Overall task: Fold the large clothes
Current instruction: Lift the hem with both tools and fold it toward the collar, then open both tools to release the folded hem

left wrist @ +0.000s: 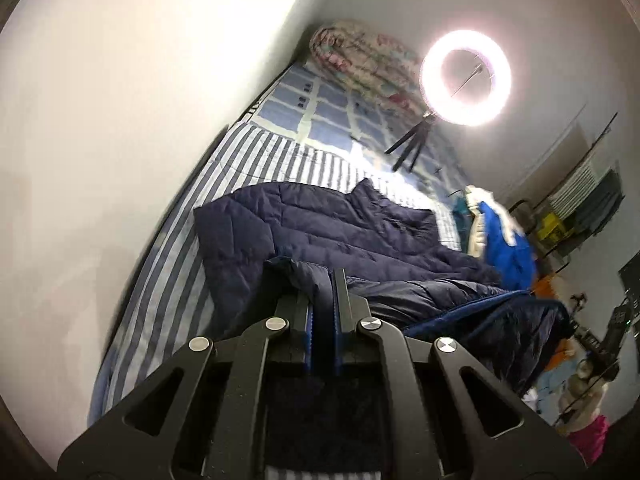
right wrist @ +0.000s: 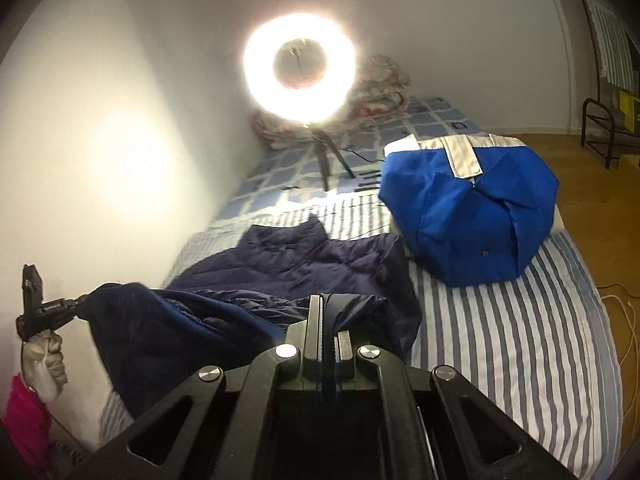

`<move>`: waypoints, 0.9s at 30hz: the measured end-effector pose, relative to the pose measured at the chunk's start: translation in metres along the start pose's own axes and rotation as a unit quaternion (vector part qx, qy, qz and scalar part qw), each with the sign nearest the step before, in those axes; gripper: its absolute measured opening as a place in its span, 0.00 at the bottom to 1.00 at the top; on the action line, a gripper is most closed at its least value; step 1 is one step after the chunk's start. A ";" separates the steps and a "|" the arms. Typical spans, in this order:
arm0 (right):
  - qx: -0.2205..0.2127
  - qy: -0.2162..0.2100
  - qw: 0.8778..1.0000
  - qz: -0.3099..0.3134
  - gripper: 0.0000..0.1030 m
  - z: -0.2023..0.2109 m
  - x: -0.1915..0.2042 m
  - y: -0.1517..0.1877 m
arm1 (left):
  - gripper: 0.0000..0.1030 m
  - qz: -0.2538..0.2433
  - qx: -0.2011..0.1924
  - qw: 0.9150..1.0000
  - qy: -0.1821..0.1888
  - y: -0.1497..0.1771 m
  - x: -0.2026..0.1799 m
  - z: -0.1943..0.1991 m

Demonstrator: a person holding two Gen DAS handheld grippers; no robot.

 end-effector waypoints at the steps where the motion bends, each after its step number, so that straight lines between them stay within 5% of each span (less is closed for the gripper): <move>1: 0.009 0.010 1.000 0.001 0.01 -0.016 -0.004 -0.003 | 0.05 -0.003 0.005 1.000 -0.007 -0.002 0.001 -0.013; 9: 0.088 0.043 0.995 -0.017 0.01 -0.119 -0.034 0.017 | 0.05 -0.008 0.075 0.996 -0.052 0.008 0.019 -0.121; 13: 0.109 0.030 0.993 -0.035 0.06 -0.137 -0.045 0.025 | 0.06 0.005 0.105 0.994 -0.035 0.014 0.032 -0.145; 15: 0.115 0.015 0.992 -0.045 0.24 -0.137 -0.048 0.025 | 0.25 0.012 0.118 0.993 -0.020 0.012 0.035 -0.147; 18: 0.109 -0.015 0.993 -0.049 0.37 -0.127 -0.051 0.020 | 0.56 0.035 0.130 0.991 0.008 0.002 0.038 -0.144; 22: 0.074 -0.022 0.997 -0.028 0.57 -0.109 -0.058 0.014 | 0.62 0.050 0.102 0.993 0.031 -0.022 0.043 -0.123; 27: 0.066 -0.010 0.998 0.002 0.65 -0.114 -0.063 0.013 | 0.66 -0.041 0.097 0.994 0.007 -0.023 0.039 -0.122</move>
Point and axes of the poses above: each gripper's, at about its wrist camera, not at the fingertips, and z roughly against the way its jaws point, x to its left, y to its underside, the point moved 3 cm from there along -z, roughly the way its jaws point, and after that the axes turned 3 degrees about -x, right-handed, at the moved point
